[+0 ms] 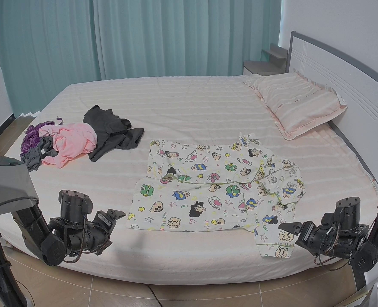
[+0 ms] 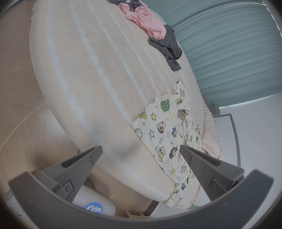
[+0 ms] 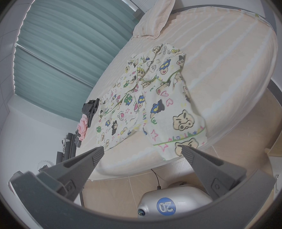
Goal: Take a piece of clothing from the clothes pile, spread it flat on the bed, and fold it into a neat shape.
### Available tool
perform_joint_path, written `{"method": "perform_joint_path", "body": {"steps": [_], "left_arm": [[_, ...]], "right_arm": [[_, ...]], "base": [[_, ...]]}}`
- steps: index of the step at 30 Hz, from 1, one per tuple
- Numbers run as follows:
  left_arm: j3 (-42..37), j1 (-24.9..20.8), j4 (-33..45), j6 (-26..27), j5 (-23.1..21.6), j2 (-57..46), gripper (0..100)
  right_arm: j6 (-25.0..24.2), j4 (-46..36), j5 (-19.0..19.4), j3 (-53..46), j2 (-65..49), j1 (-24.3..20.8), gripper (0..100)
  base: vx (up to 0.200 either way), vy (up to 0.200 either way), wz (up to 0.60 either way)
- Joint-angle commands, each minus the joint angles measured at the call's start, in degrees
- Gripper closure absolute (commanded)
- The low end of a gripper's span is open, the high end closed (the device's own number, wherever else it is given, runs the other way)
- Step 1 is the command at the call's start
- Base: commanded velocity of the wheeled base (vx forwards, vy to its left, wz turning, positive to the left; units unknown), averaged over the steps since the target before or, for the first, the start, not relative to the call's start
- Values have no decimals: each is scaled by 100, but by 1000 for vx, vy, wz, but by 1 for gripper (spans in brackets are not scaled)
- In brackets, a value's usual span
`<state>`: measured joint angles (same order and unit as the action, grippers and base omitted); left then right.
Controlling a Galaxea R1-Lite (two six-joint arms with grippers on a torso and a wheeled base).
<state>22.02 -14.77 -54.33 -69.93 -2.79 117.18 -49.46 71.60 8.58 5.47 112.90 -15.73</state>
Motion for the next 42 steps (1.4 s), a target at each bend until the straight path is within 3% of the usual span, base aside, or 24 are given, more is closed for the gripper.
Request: {"method": "perform_joint_path", "body": {"steps": [1,14,20,25,26,31,42], "left_arm": [[-4,19,2,-4,-2,25,0],[4,-43,2,-4,7,69,0],[294,-298,72,32,7,236,0],[497,-544,90,559,7,490,0],[558,-632,142,972,24,631,0],[804,-676,388,1833,139,921,0],[1138,-606,995,2150,279,991,0]], "right_arm": [[6,4,3,-2,4,-1,0],[6,4,-120,-20,-13,-89,0],[6,4,-190,-20,-22,-176,0],[-3,4,-190,-20,-22,-203,0],[-3,4,-190,-20,-22,-203,0],[-3,12,-190,-29,-40,-212,0],[-11,21,-190,-55,-57,-291,0]], "base": [[0,200,0],[0,15,0],[200,-200,0],[120,-120,0],[0,0,0],[0,0,0],[0,0,0]]}}
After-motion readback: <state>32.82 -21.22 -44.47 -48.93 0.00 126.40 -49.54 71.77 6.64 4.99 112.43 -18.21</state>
